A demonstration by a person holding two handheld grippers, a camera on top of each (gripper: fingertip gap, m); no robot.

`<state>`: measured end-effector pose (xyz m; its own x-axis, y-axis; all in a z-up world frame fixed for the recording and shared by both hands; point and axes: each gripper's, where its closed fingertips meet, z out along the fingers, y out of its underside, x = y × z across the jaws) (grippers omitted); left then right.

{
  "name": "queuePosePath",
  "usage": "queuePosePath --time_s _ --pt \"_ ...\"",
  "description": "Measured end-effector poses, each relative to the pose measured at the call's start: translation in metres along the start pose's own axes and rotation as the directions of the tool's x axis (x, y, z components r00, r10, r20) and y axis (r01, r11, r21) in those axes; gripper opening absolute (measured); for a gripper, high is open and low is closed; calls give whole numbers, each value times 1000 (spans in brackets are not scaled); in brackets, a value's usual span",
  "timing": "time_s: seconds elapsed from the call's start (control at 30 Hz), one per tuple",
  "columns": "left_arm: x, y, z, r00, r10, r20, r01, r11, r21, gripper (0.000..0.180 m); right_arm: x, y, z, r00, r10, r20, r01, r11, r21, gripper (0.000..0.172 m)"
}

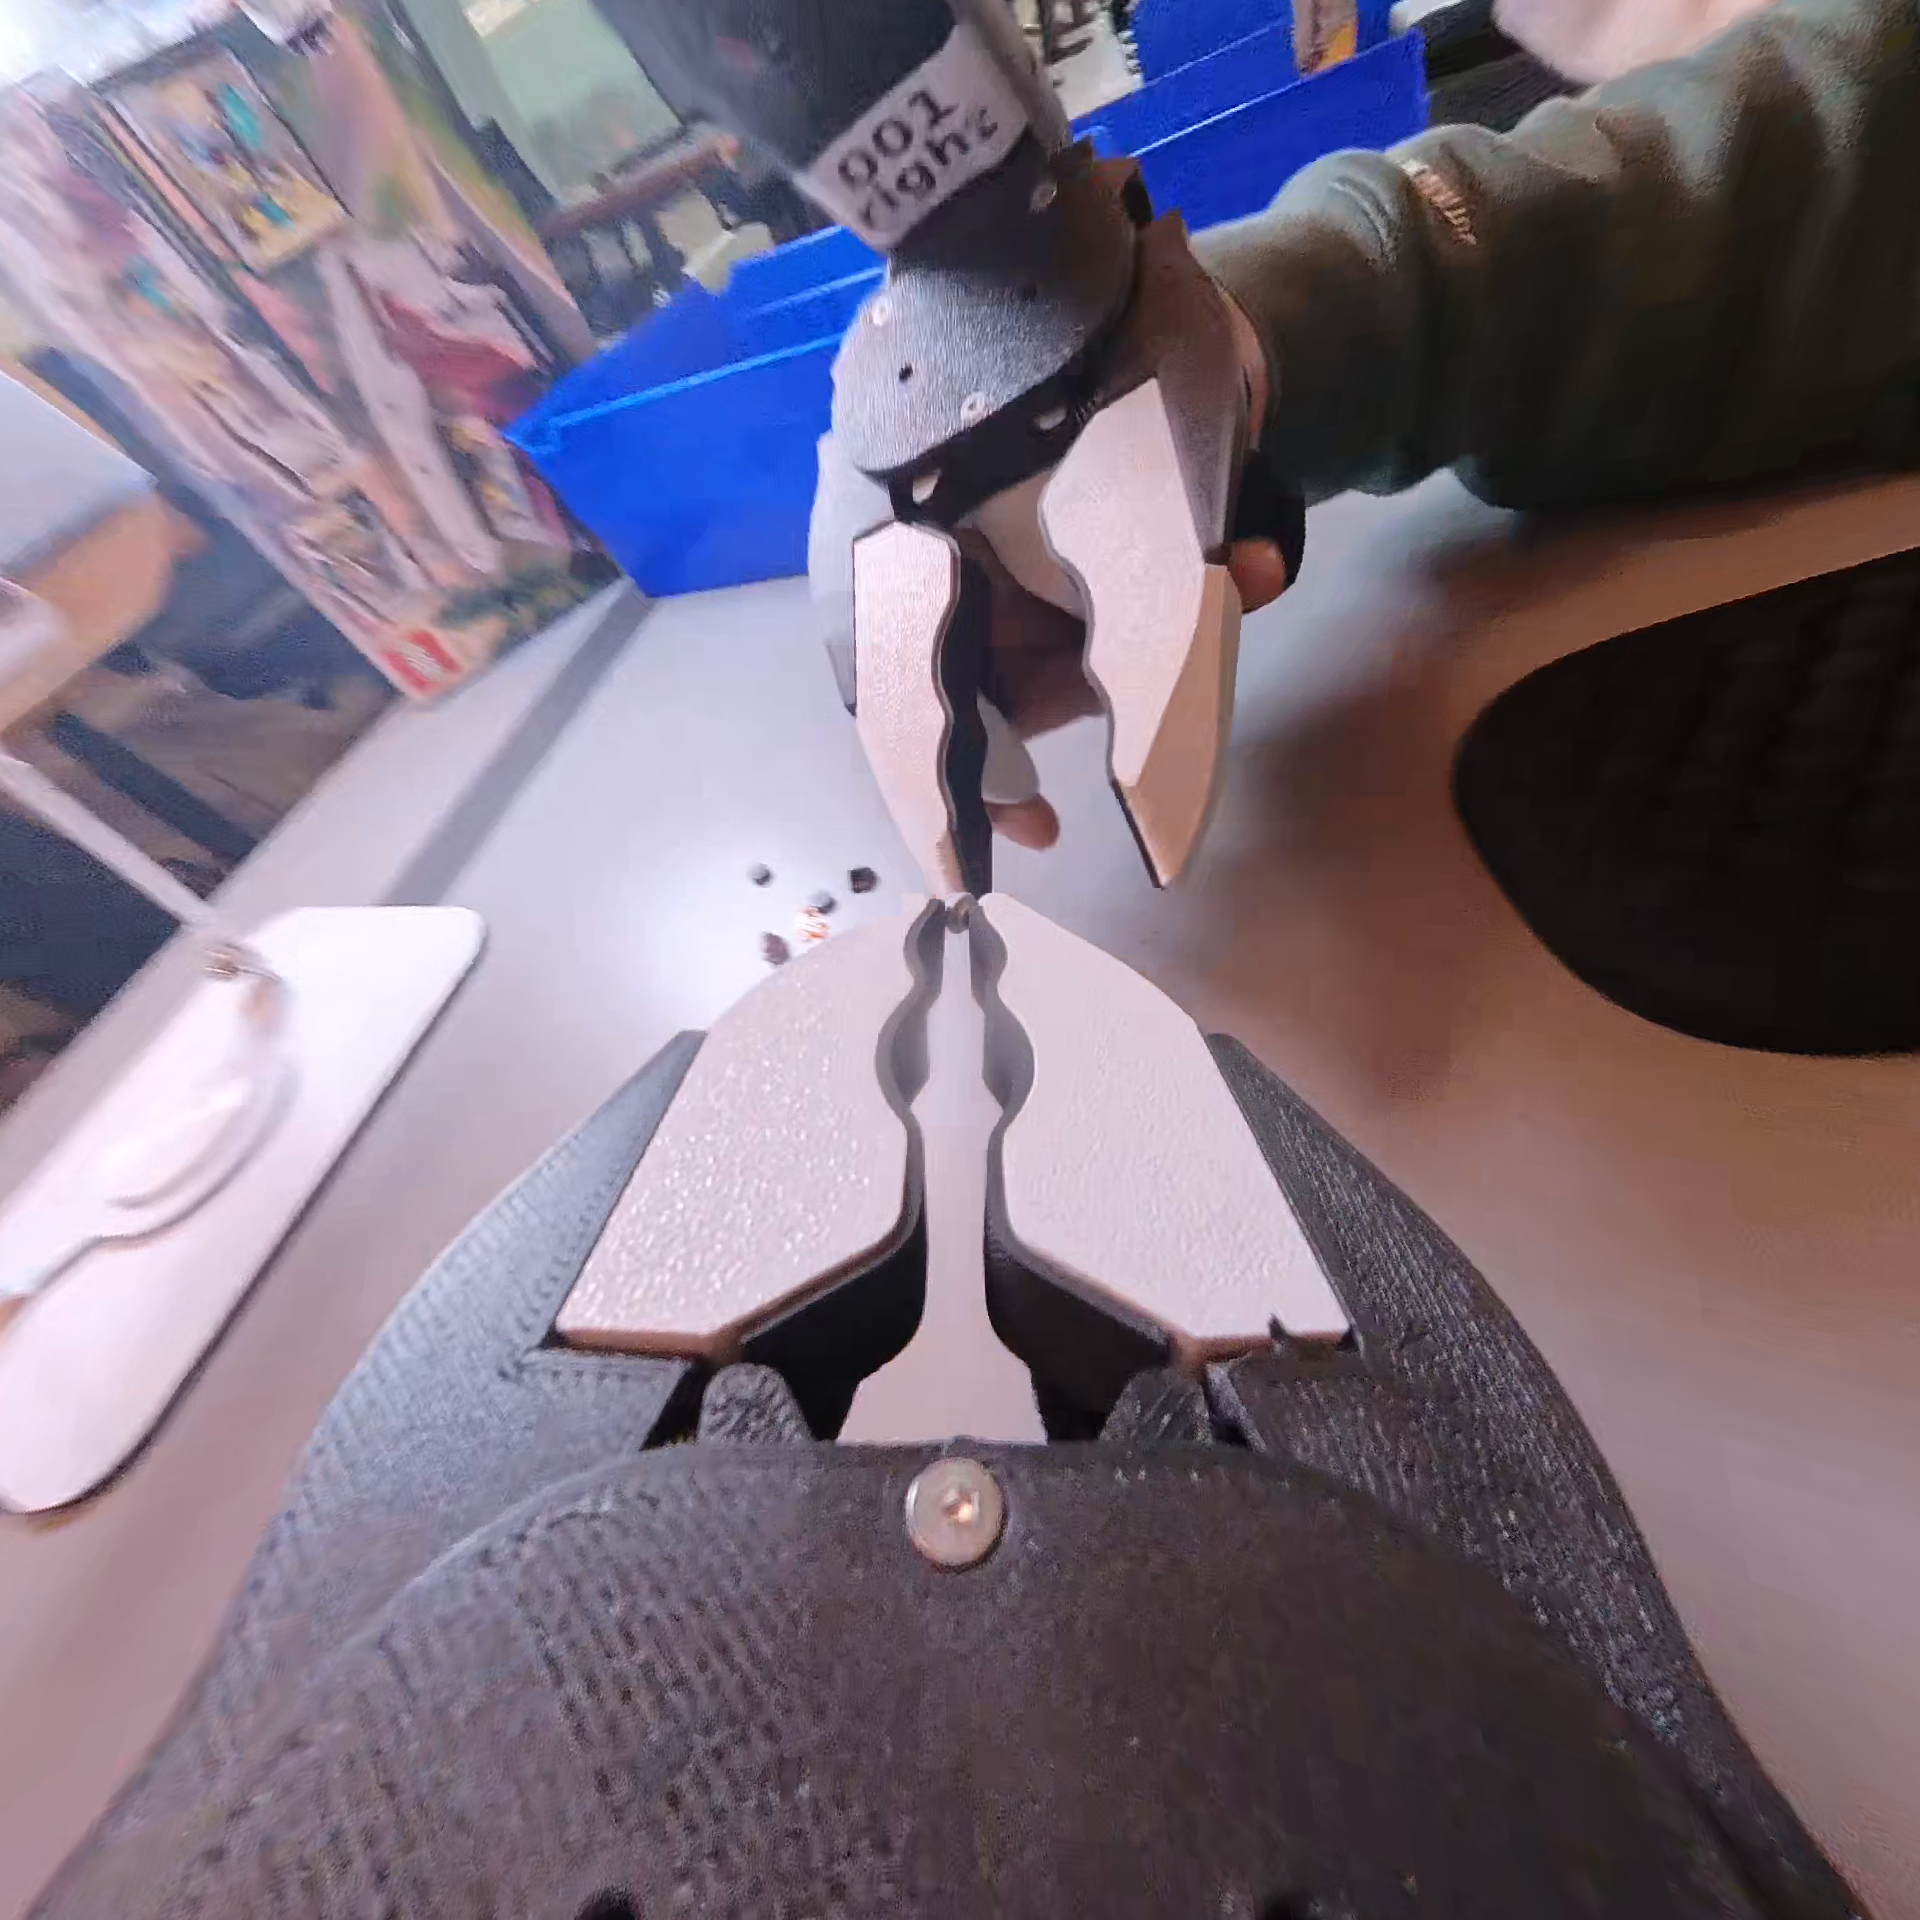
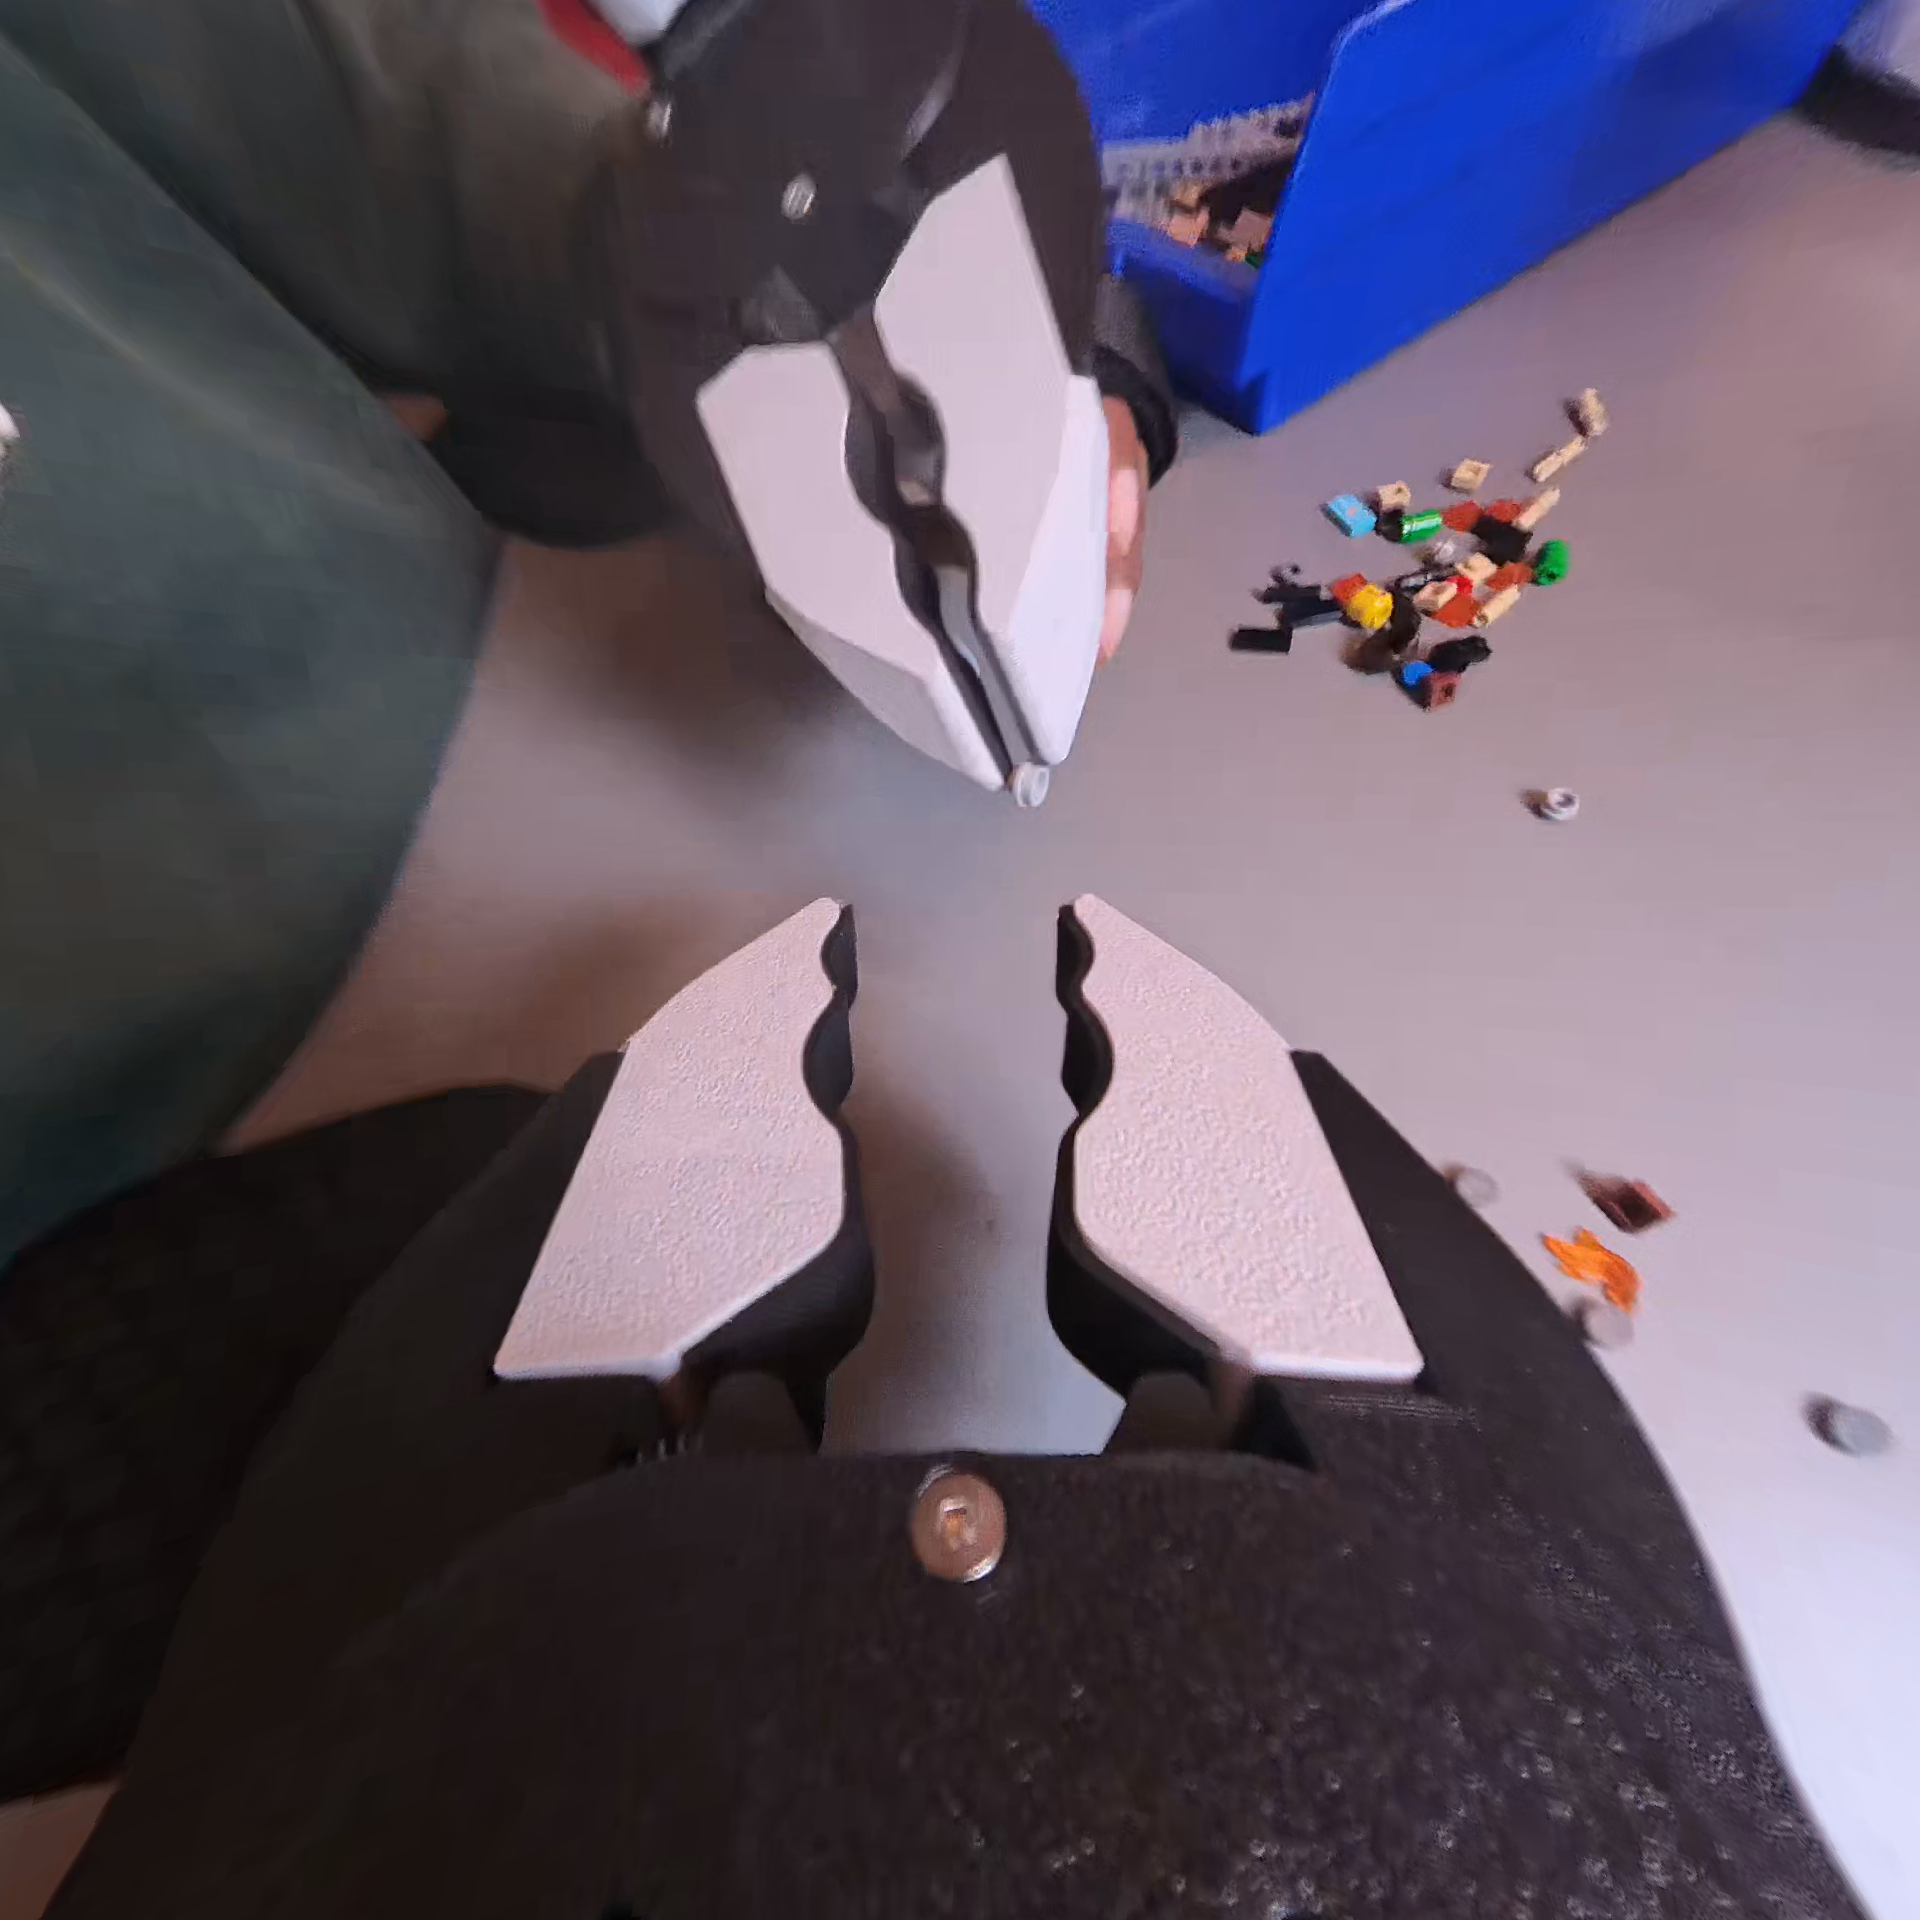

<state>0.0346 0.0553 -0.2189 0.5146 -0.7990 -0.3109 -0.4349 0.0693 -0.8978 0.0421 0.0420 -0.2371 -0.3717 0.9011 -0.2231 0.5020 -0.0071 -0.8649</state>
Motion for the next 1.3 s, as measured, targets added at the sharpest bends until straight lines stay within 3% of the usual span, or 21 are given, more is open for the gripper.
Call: queuePosePath --time_s 0.07,0.17,0.23,0.43,0.53,0.63,0.77,0.93,1.1,1.23,1.3 --pt "-4 -4 -4 996 64 63 -65 998 9 4 6 -18 1 994 105 23 -107 985 134 36" --pt "-8 -5 -6 978 161 135 -162 987 -9 4 10 -32 2 966 241 93 -257 937 236 23" --pt "-9 -4 -7 963 216 162 -215 976 -26 4 11 -35 3 956 273 105 -291 921 258 13" --pt "-9 -2 -11 952 260 159 -257 966 -40 7 16 -37 -1 944 308 121 -330 900 284 6" --pt "-15 2 -16 968 201 153 -197 980 -42 13 42 -18 -9 960 267 -88 -245 948 205 6" --pt "-28 9 -27 973 153 173 -144 987 -67 16 82 29 -27 902 58 -427 -109 989 -97 7" --pt "-37 20 -33 983 65 174 -54 996 -69 17 99 66 -38 848 -82 -523 -113 937 -330 18" --pt "-27 35 -26 988 74 138 -58 992 -115 17 100 65 -38 846 -89 -525 -105 939 -328 25" --pt "-35 30 -39 983 108 151 -83 984 -160 19 97 34 -47 819 -94 -566 -29 978 -205 25" --pt "-64 34 -93 964 194 180 -112 916 -386 30 76 10 -36 806 -101 -583 56 994 -94 25" --pt "-78 43 -132 962 154 227 -32 886 -463 30 59 14 -27 799 -156 -581 103 987 -123 25"
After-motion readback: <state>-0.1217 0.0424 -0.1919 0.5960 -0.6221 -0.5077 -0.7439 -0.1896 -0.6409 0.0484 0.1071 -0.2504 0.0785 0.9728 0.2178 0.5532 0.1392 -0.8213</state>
